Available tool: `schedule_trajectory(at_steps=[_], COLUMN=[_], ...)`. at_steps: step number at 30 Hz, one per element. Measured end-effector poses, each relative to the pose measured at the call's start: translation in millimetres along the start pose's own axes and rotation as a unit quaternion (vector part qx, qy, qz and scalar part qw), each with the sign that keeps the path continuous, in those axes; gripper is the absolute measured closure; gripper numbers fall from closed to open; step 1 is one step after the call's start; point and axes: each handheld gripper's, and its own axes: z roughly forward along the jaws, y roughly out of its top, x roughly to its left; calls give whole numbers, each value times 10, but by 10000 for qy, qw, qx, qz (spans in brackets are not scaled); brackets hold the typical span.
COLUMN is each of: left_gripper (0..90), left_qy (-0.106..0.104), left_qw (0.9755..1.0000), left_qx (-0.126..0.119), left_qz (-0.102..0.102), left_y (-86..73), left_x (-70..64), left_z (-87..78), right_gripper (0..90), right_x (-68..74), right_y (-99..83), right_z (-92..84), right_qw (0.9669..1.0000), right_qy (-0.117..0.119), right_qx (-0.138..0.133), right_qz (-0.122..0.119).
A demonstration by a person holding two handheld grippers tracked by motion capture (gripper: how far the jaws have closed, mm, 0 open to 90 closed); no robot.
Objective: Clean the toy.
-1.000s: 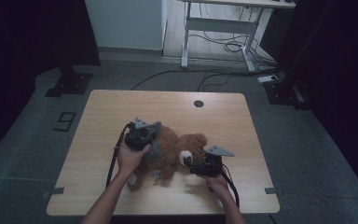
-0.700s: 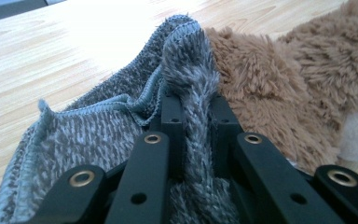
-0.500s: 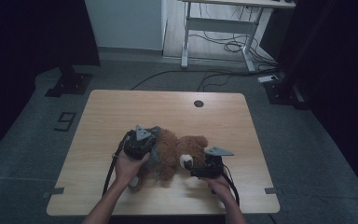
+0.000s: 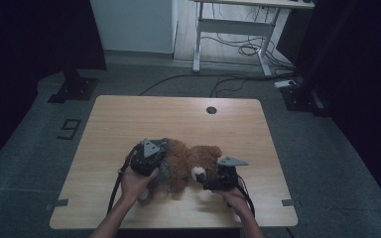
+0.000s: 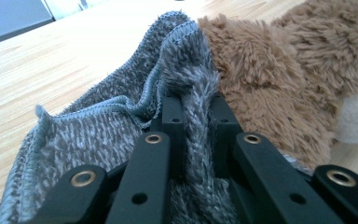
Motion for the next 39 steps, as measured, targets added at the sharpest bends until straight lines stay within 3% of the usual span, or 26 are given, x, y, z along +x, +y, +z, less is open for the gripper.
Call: schedule_trajectory(at_steps=[6,9,13,15,23,25,30,35,39], left_gripper=[805,805,806,807,809,809,808,806,801], left_qy=[-90,-150,-195,-202,-324,-363,-445,-425,-375], left_qw=[9999,9997,9994,9994,9989,9988,9984,9984,9985], left_qx=[-116,-190,-267,-293,-323,-325,-346,-363,-384], left_qz=[-46,-80,-77,-39,-76,-78,-75,-117,-114], left_y=[-97,-144,-190,-208,-259,-266,-290,-290,-281], left_x=[-38,-41,-70,-93,-142,-162,-200,-206,-208], left_z=[-70,-98,-130,-148,-191,-202,-233,-225,-219], right_gripper=[28,33,41,33,0,0,0,131,237], right_x=[-43,-107,-220,-251,-178,-137,-5,-12,11], right_y=[48,83,141,158,224,210,179,167,184], right_z=[-97,-191,-280,-253,42,93,198,199,188], right_qw=[9998,9993,9981,9972,9977,9982,9998,9998,9998], right_qy=[205,345,219,302,545,497,76,107,103], right_qx=[62,-122,-482,-535,-194,-127,198,150,82], right_qz=[-45,93,315,437,351,298,-54,9,-129])
